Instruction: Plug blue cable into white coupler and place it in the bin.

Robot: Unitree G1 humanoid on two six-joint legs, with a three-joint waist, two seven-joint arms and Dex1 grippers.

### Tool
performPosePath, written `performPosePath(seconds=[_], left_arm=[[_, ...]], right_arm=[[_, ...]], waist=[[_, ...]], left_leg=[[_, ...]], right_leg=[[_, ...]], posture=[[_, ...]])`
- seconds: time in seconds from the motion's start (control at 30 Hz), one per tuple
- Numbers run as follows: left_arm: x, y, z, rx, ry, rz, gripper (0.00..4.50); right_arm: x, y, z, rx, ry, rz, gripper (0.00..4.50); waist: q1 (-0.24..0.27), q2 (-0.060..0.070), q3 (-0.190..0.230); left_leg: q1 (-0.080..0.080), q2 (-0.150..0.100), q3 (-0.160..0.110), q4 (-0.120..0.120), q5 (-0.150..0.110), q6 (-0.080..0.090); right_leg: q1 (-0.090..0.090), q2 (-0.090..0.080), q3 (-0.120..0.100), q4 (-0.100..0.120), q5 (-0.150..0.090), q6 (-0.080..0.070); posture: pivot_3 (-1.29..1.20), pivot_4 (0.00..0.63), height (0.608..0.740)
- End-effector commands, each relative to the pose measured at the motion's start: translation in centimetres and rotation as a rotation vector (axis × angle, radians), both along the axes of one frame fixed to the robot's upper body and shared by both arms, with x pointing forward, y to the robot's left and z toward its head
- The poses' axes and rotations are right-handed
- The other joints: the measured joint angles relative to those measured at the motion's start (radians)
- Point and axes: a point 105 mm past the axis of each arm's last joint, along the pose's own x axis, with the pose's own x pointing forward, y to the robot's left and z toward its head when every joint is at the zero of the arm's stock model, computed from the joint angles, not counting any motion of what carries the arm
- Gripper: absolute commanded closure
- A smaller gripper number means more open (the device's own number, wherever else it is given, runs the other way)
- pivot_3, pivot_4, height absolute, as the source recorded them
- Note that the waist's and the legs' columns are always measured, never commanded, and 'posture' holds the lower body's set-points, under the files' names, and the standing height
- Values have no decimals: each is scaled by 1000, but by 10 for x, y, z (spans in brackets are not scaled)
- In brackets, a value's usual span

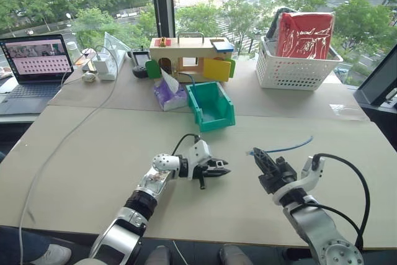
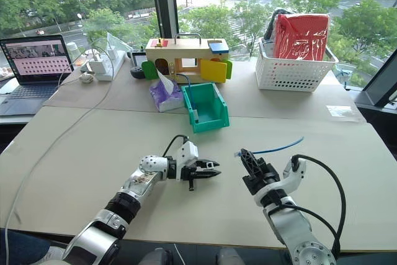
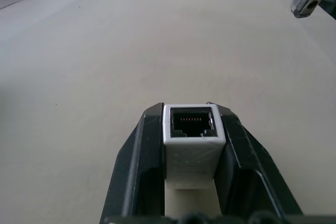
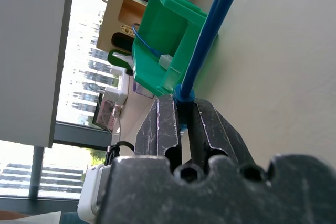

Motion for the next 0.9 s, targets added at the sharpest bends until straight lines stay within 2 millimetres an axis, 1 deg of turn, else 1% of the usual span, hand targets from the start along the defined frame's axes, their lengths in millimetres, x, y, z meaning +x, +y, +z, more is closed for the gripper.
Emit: performPosePath(seconds=[0.03, 0.13, 0.2, 0.27, 0.4, 0.53, 0.63, 0.87, 0.9], left_arm=[[4, 2, -2, -11, 58, 14, 2620], [6, 1, 4, -22, 72, -1, 1500], [6, 4, 6, -17, 74, -14, 850], [5, 9, 5, 10, 65, -28, 63], [8, 24, -5, 108, 11, -7, 12], [5, 34, -11, 147, 8, -17, 12], [4, 35, -12, 148, 9, -18, 12], [0, 28, -16, 168, 6, -43, 12], [1, 28, -16, 168, 7, -36, 265]], right_arm=[[-3, -2, 15, -3, -64, -16, 4500], [-2, -2, 15, -5, -65, -19, 4500], [-2, -3, 15, -6, -66, -19, 4500], [-2, -3, 15, -6, -65, -17, 4500], [0, -1, 15, -5, -63, -6, 4500], [1, 1, 14, -2, -63, 2, 4500], [2, 1, 14, 0, -63, 7, 4500], [3, 2, 15, 1, -64, 12, 4500], [3, 2, 15, 0, -64, 12, 4500]], waist=[[0, 0, 0], [1, 0, 0], [0, 0, 0], [-1, 0, 0], [-9, 0, 0], [-14, 0, 0], [-14, 0, 0], [-13, 0, 0], [-13, 0, 0]], left_leg=[[0, 0, 0, 0, 0, 0], [1, 0, 0, 0, 0, 0], [0, 0, 0, 0, 0, 0], [0, 0, 0, 0, 0, 0], [0, 0, 0, 0, 0, 0], [2, 0, 0, 0, 0, 0], [3, 0, 0, 0, 0, 0], [3, 0, 0, 0, 0, 0], [3, 0, 0, 0, 0, 0]], right_leg=[[0, 0, 0, 0, 0, 1], [0, 0, 0, 0, -1, 1], [0, 0, 0, 0, -1, 1], [0, 0, 0, 0, -1, 1], [0, 0, 0, 1, 0, 0], [1, 1, 1, 2, 0, 0], [1, 1, 1, 2, -1, 1], [1, 1, 1, 2, -1, 1], [1, 1, 1, 2, -1, 1]], posture=[[0, 150, 740], [0, 150, 740], [0, 150, 740], [0, 150, 740], [0, 150, 740], [0, 150, 740], [0, 150, 740], [0, 150, 740], [0, 150, 740]])
